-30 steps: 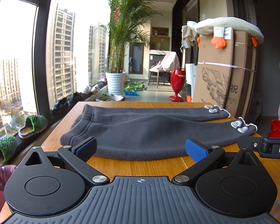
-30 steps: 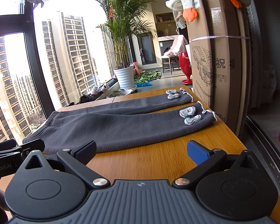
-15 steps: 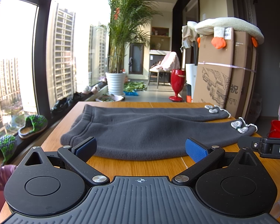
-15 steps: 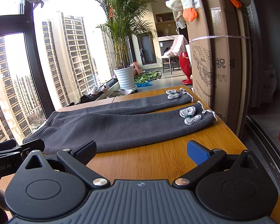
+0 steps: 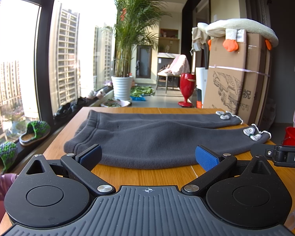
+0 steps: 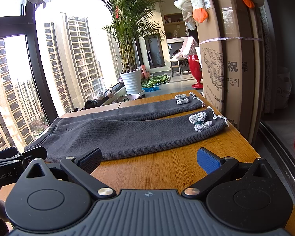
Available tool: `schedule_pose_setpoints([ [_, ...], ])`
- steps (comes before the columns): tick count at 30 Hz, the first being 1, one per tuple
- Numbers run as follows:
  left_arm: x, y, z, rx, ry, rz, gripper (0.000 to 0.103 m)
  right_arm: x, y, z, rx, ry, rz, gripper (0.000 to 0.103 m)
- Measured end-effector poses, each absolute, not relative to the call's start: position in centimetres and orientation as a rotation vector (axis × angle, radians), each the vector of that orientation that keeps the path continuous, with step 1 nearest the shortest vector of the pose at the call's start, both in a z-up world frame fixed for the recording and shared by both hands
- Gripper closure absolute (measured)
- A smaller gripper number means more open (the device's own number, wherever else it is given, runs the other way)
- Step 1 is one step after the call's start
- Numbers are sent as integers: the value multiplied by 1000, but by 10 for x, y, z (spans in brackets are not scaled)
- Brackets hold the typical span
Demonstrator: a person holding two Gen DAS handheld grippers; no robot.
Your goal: Fold clothes
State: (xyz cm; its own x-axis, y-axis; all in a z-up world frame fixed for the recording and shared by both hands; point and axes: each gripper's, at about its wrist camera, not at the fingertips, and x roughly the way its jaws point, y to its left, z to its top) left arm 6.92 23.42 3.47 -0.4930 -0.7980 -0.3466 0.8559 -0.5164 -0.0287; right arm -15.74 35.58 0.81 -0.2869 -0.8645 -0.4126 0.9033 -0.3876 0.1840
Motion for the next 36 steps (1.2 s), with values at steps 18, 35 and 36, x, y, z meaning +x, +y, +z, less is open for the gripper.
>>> schedule_pose_setpoints([
  [18, 70, 233, 35, 361, 248, -2091, 0, -158, 356, 7, 544, 98, -1891, 0],
  [35, 41, 101, 39, 587, 703, -2206, 0, -217, 245, 14, 616, 275, -1796, 0],
  [36, 41, 99, 38, 592, 711, -2209, 0, -223, 236, 11, 656, 276, -1774, 0],
])
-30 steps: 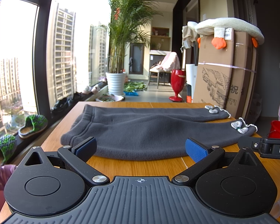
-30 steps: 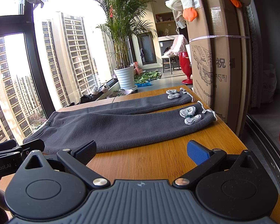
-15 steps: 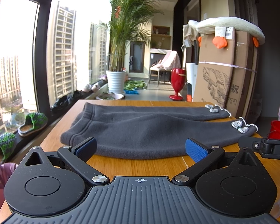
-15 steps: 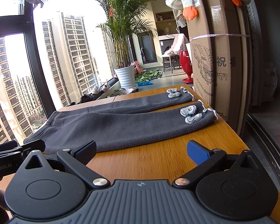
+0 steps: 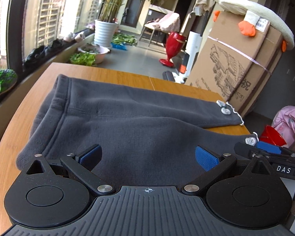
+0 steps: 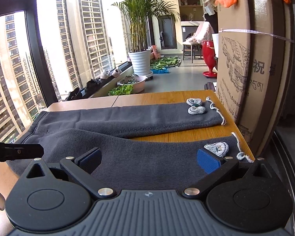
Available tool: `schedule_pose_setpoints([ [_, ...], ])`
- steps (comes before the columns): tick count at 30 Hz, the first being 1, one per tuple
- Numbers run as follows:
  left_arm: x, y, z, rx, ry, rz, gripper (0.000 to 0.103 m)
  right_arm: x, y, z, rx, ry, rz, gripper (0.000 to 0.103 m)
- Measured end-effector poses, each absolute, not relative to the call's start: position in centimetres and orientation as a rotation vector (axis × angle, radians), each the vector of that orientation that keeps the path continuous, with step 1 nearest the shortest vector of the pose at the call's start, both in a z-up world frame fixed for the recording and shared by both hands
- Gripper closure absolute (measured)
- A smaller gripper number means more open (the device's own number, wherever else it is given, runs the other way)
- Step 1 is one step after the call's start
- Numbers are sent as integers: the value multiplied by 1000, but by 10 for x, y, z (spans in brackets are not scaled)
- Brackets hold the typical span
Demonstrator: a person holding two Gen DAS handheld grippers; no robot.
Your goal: Fold clothes
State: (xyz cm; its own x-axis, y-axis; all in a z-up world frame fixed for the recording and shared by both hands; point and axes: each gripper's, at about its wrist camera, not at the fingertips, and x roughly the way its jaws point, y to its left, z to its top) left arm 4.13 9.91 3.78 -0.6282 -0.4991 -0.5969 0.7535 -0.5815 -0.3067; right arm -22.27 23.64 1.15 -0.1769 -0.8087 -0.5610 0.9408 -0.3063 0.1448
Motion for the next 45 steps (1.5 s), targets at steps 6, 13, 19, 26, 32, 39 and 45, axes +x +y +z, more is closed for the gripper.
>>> schedule_pose_setpoints([
  [6, 45, 88, 28, 622, 755, -2227, 0, -211, 211, 3, 728, 510, -1688, 0],
  [13, 54, 89, 20, 653, 807, -2254, 0, -212, 249, 13, 828, 387, -1624, 0],
  [19, 75, 91, 38, 567, 864, -2265, 0, -199, 278, 11, 750, 447, -1574, 0],
  [26, 103, -13, 64, 430, 1010, -2020, 1, -218, 277, 36, 712, 312, -1545, 10],
  [32, 92, -65, 47, 553, 944, -1937, 3, -255, 261, 74, 575, 336, -1667, 17],
  [39, 83, -82, 31, 581, 936, -1947, 3, -320, 226, 73, 672, 255, -1783, 38],
  [45, 79, -83, 30, 566, 908, -1963, 19, -356, 198, 53, 778, 160, -1810, 48],
])
